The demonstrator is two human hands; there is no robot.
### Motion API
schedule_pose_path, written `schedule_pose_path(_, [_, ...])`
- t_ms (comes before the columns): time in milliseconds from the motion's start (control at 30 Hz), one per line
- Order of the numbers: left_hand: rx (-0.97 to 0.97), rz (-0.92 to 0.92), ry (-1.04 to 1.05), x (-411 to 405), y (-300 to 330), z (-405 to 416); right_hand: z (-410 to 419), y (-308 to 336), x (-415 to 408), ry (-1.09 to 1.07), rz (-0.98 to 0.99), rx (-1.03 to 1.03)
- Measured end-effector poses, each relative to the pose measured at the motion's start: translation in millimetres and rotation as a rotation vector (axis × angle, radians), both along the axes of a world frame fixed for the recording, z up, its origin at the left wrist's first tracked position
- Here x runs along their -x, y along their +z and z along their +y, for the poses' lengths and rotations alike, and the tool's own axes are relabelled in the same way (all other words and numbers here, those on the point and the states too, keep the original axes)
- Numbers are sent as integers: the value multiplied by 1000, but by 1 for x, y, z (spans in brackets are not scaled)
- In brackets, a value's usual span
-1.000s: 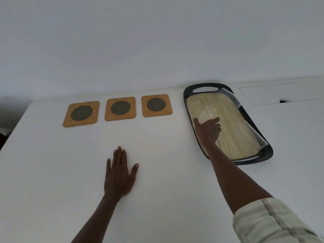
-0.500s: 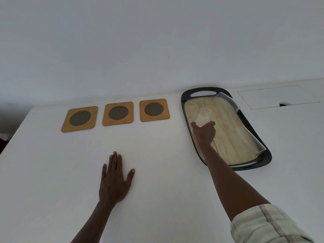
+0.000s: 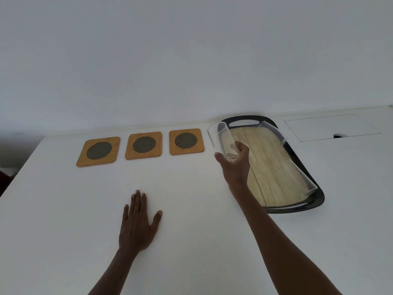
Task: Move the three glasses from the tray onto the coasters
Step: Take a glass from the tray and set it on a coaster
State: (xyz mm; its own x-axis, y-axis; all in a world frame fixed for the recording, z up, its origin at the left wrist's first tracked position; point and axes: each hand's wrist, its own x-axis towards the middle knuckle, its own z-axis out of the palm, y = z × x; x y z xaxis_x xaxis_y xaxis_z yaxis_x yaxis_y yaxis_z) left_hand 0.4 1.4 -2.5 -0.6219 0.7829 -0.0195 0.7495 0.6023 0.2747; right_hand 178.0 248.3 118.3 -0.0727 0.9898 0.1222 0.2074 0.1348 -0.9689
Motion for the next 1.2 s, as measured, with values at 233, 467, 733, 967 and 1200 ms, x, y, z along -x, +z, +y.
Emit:
schedule_pose_path(233, [-3,-25,9,-2,4,0,-11,11,-2,88,93,-20])
schedule_pose_path(467, [-6,-39,0,-4,6,-1,-17,17,-6,95,120,-67])
schedule_pose_path(733, [-28,-76,6,-6,2,4,-16,22,-6,57,130,-108])
schedule_pose_path(967, [-88,-88,0,0,9,33,-7,20,-1,93,100,-178])
schedule_pose_path(1200, [-15,-57,15,6,6,59,3,20,9,129,52,-234])
